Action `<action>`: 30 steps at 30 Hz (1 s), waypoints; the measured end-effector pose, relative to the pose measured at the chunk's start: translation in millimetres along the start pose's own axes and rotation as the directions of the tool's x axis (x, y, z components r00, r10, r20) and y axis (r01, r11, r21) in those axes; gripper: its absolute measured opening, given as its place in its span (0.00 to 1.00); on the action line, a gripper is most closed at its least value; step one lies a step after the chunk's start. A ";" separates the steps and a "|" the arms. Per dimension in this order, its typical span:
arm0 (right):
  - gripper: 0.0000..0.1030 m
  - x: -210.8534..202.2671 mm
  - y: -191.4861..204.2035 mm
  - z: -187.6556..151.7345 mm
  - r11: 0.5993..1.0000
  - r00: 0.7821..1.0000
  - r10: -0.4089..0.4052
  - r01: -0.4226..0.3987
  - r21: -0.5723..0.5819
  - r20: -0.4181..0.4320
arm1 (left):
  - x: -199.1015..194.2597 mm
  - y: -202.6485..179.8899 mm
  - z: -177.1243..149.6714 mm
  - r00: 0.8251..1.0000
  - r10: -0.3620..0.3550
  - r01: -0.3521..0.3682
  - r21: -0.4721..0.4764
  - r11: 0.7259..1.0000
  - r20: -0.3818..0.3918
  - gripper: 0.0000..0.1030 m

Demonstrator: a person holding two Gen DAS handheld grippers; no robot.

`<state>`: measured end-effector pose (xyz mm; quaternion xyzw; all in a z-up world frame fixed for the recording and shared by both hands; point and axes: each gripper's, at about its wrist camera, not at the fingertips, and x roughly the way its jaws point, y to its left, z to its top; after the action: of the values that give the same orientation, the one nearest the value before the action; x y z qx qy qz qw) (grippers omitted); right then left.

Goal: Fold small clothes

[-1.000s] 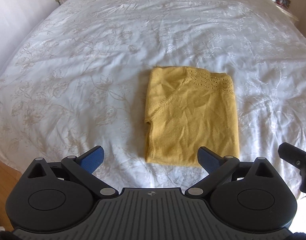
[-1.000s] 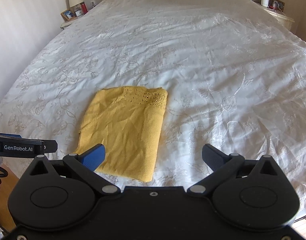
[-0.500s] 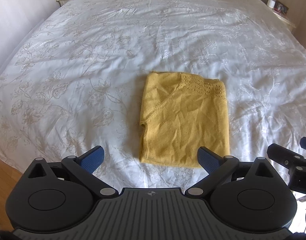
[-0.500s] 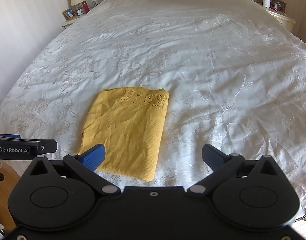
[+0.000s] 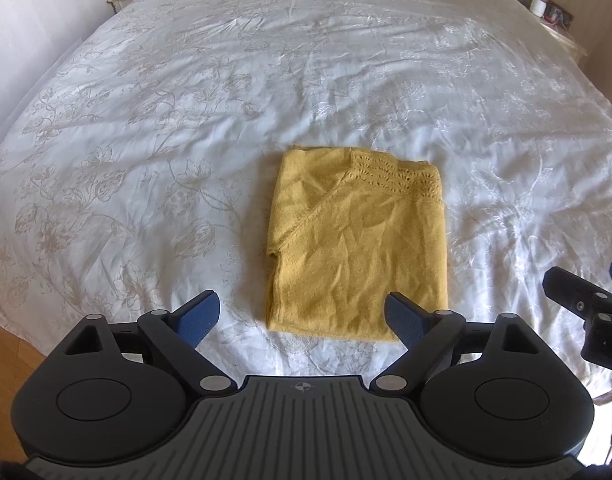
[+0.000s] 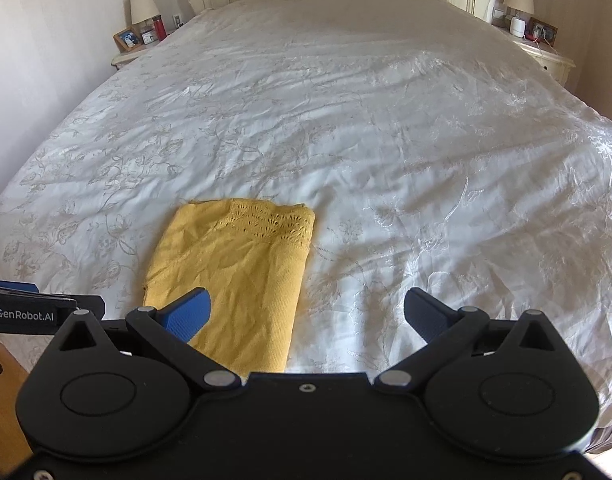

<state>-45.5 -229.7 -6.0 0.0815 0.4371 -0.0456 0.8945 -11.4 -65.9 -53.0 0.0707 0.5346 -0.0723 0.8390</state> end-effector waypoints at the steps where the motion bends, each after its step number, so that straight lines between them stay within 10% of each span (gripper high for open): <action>1: 0.99 0.4 0.1 0.5 1.000 1.000 0.010 -0.010 -0.007 -0.003 | 0.7 -0.9 0.3 1.000 -0.002 0.002 0.005 1.000 -0.001 0.87; 17: 0.99 0.2 16.9 6.1 0.986 0.991 -0.124 0.128 -0.102 0.043 | 5.0 -6.6 5.9 1.000 0.007 -0.006 0.016 1.000 -0.003 0.87; 30: 0.99 10.9 11.2 4.4 1.000 0.999 -0.006 0.006 -0.006 -0.049 | 17.3 0.3 1.6 0.999 0.006 -0.006 0.002 1.000 -0.046 0.87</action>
<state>-33.6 -219.6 -10.8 0.0789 0.4595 -0.0449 0.8835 -2.7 -66.7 -68.0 0.0746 0.5537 -0.0685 0.8265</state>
